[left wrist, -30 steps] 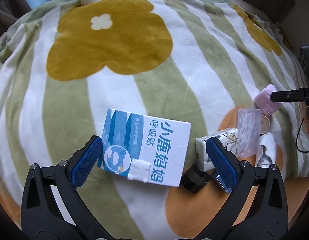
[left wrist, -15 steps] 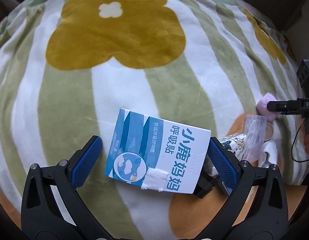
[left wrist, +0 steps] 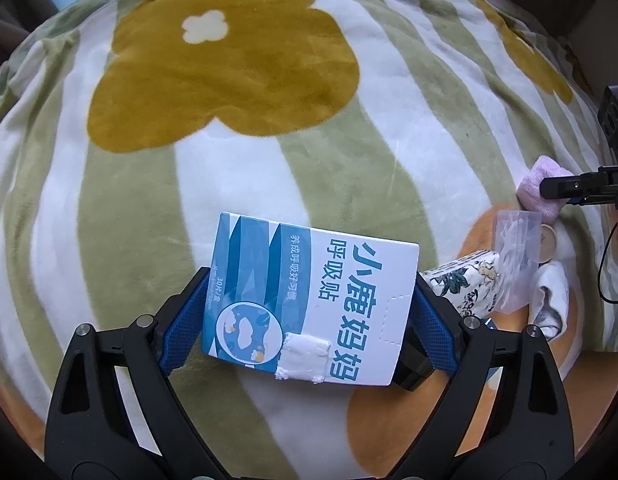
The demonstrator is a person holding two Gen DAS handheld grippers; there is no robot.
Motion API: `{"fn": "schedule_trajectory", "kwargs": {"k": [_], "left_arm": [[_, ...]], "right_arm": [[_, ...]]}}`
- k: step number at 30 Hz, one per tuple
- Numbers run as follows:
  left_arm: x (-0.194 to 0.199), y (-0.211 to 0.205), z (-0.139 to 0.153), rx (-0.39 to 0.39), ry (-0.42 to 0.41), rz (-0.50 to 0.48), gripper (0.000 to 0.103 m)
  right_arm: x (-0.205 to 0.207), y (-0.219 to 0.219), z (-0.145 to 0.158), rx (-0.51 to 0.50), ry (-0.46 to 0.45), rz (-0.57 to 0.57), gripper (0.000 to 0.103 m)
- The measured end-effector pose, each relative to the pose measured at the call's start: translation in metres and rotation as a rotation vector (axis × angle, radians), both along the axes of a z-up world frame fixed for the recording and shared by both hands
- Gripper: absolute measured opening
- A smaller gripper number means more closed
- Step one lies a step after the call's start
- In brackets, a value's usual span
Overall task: Organize objects
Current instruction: 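Carry both held items over the cardboard box and open both tools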
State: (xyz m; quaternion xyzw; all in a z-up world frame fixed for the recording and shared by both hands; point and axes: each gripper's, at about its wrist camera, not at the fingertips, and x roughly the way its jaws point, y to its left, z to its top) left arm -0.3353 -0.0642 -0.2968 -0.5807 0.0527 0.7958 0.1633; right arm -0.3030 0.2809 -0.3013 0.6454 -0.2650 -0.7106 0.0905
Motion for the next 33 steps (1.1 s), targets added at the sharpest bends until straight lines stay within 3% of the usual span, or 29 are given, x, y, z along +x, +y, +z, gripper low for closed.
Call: {"fn": "schedule_trajectory", "kwargs": {"k": [6, 12, 24, 33], "left_arm": [[0.001, -0.005, 0.018, 0.01, 0.023, 0.037, 0.09], [0.013, -0.008, 0.046, 0.038, 0.053, 0.075, 0.09], [0.076, -0.003, 0.127, 0.051, 0.127, 0.088, 0.09], [0.151, 0.005, 0.181, 0.052, 0.178, 0.081, 0.09]], "right_arm": [[0.0, -0.001, 0.006, 0.007, 0.013, -0.004, 0.046], [0.005, -0.003, 0.027, 0.039, 0.047, 0.012, 0.045], [0.037, -0.004, 0.11, 0.102, 0.161, 0.045, 0.045], [0.099, -0.014, 0.175, 0.142, 0.247, 0.087, 0.045]]}}
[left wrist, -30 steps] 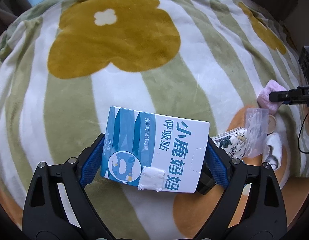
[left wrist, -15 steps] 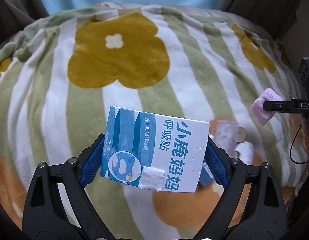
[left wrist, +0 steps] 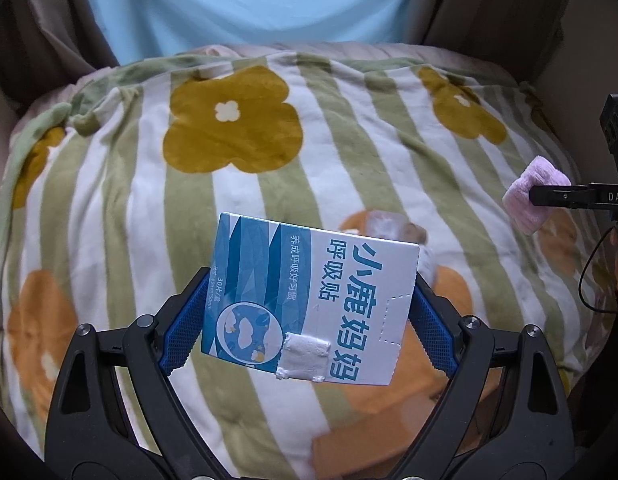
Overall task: Organize objects
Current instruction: 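Carry both held items over the cardboard box and open both tools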
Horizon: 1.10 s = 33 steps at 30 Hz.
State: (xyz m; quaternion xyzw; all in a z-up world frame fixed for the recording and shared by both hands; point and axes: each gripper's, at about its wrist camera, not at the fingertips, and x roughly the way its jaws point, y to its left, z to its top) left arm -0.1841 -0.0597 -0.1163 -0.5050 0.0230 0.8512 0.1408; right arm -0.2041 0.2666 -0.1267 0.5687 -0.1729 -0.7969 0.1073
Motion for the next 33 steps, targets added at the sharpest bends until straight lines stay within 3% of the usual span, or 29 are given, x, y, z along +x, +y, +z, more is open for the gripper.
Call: {"fn": "schedule_trajectory", "kwargs": {"k": [9, 17, 25, 33], "left_arm": [[0.088, 0.012, 0.026, 0.03, 0.015, 0.013, 0.09], [0.166, 0.024, 0.01, 0.044, -0.037, 0.013, 0.09], [0.211, 0.038, -0.037, 0.044, -0.096, -0.019, 0.09], [0.227, 0.059, -0.091, 0.016, -0.122, -0.055, 0.09]], "right_arm": [[0.077, -0.01, 0.036, 0.022, 0.043, 0.054, 0.045], [0.147, -0.03, 0.039, 0.065, 0.029, 0.115, 0.045], [0.205, -0.062, 0.0, 0.133, -0.008, 0.197, 0.045], [0.233, -0.083, -0.073, 0.227, -0.044, 0.273, 0.045]]}}
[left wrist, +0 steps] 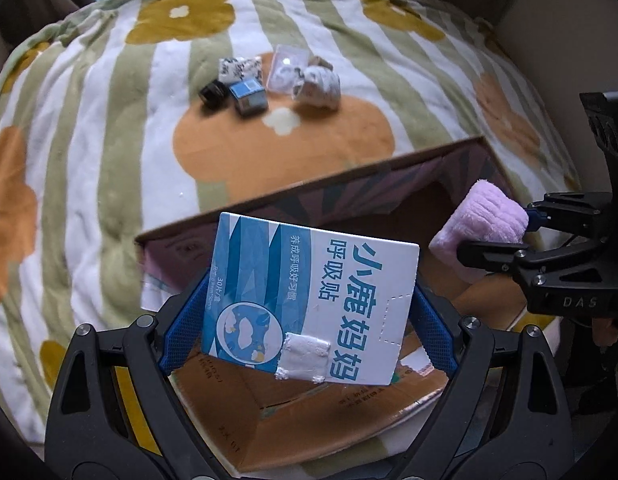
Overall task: Organize objects
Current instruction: 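Carry both held items over the cardboard box and open both tools, then lift both tools out of the box and move back toward the items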
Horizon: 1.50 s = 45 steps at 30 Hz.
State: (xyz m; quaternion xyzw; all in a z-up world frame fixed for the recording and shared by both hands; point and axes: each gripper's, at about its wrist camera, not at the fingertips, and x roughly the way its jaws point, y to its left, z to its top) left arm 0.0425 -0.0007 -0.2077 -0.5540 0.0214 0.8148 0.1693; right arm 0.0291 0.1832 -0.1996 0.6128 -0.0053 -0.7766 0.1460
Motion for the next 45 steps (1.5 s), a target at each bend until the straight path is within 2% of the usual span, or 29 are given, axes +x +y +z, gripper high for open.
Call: {"fn": "schedule_trajectory", "kwargs": {"k": [4, 14, 15, 16, 17, 18, 19, 22, 31, 35, 45], "left_arm": [[0.002, 0.001, -0.008, -0.01, -0.007, -0.001, 0.09], [0.001, 0.006, 0.0, -0.082, 0.02, -0.034, 0.092], [0.001, 0.005, 0.003, -0.08, 0.022, -0.036, 0.094], [0.001, 0.004, 0.005, -0.078, 0.021, -0.037, 0.101], [0.001, 0.004, 0.006, -0.077, 0.021, -0.041, 0.103], [0.002, 0.003, 0.008, -0.073, 0.02, -0.048, 0.103], [0.003, 0.003, 0.009, -0.071, 0.016, -0.056, 0.103], [0.007, 0.0, 0.009, -0.089, 0.005, -0.058, 0.103], [0.015, -0.01, 0.014, -0.062, -0.021, -0.032, 0.103], [0.015, -0.014, 0.018, -0.054, -0.013, -0.021, 0.103], [0.01, -0.022, 0.03, -0.053, 0.006, -0.009, 0.103]], "right_arm": [[0.004, 0.0, -0.012, 0.002, 0.01, 0.008, 0.045], [-0.002, 0.002, -0.001, 0.003, 0.055, 0.001, 0.045], [-0.003, 0.002, -0.001, 0.001, 0.057, 0.0, 0.049], [-0.004, 0.002, -0.001, -0.001, 0.053, -0.002, 0.059], [-0.005, 0.003, -0.002, 0.003, 0.042, -0.004, 0.066], [-0.004, 0.002, -0.002, 0.012, 0.028, -0.003, 0.084], [-0.004, 0.003, -0.003, 0.014, 0.019, -0.004, 0.093], [0.001, 0.007, 0.001, -0.008, 0.03, -0.018, 0.102], [0.011, 0.001, 0.009, 0.01, 0.036, -0.003, 0.102], [0.012, -0.002, 0.017, 0.005, 0.055, -0.003, 0.102], [0.011, -0.006, 0.019, 0.011, 0.041, -0.019, 0.102]]}}
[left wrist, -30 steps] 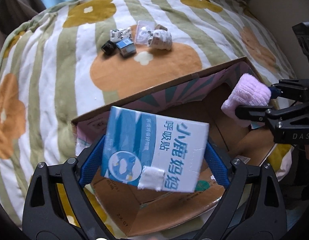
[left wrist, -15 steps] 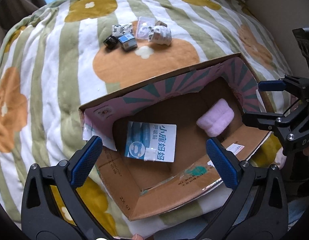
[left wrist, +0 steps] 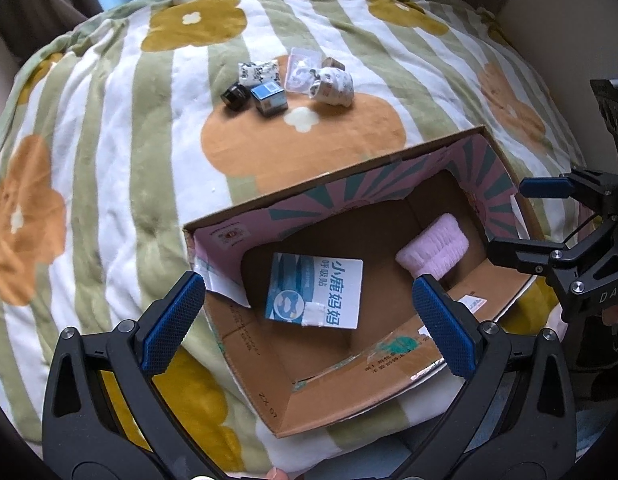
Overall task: Organize objects
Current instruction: 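Lift both tools out of the box and move back toward the items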
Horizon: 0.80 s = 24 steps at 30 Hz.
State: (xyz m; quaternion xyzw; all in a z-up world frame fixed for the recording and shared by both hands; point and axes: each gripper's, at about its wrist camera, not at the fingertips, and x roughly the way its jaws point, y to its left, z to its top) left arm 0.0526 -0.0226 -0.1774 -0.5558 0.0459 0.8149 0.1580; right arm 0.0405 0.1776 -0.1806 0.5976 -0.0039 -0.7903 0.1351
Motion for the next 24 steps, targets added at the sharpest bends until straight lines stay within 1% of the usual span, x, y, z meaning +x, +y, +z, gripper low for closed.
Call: {"fn": "schedule_trajectory", "kwargs": {"k": [5, 10, 16, 24], "left_arm": [[-0.005, -0.004, 0.006, 0.016, 0.005, 0.018, 0.103], [-0.013, -0.007, 0.014, 0.003, 0.017, 0.027, 0.103], [-0.024, -0.01, 0.023, 0.021, 0.028, 0.038, 0.103], [-0.052, -0.008, 0.034, 0.029, 0.047, 0.059, 0.103]], "right_arm": [[-0.004, 0.003, 0.005, -0.046, 0.002, -0.03, 0.102], [-0.011, 0.002, 0.012, -0.044, 0.014, -0.034, 0.102], [-0.021, 0.003, 0.023, -0.038, 0.044, -0.033, 0.102], [-0.046, 0.007, 0.038, -0.064, 0.079, -0.036, 0.102]]}}
